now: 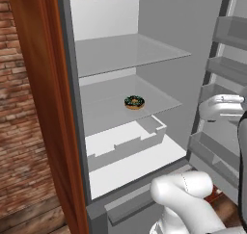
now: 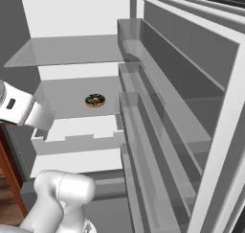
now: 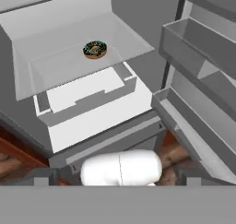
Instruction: Take the cupcake and donut from the fridge and place them on the empty tray on the dining counter.
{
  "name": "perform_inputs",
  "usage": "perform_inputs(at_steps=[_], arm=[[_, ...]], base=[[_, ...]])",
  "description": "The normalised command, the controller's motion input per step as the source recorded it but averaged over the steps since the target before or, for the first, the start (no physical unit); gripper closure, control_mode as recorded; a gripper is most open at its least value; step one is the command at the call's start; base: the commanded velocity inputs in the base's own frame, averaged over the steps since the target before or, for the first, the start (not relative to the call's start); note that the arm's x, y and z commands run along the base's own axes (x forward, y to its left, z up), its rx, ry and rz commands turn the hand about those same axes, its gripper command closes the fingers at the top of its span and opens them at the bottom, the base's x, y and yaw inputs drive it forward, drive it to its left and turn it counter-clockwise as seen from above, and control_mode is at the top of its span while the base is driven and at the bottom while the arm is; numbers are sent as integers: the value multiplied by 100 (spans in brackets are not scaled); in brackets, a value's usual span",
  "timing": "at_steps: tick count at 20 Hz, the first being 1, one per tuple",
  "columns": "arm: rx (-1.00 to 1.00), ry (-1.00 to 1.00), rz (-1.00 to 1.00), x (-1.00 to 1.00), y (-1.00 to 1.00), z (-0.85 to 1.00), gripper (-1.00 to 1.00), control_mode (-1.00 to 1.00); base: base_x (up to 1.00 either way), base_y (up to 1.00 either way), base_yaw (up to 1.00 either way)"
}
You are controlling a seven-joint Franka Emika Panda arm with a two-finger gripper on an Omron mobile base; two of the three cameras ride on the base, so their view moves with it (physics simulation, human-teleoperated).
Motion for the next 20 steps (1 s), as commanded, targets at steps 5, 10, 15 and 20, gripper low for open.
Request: perform_inputs(at_steps=[5,10,15,20], arm=[[5,0,3,98,-4,-19,-100,-100],[6,-1,3,92,0,-51,-100,-100],[7,-4,3,98,0,-64,-100,-100],[4,-5,0,100,-2,-48,-100,-100]], base=[[0,0,0],[0,0,0],[0,0,0],[0,0,0]])
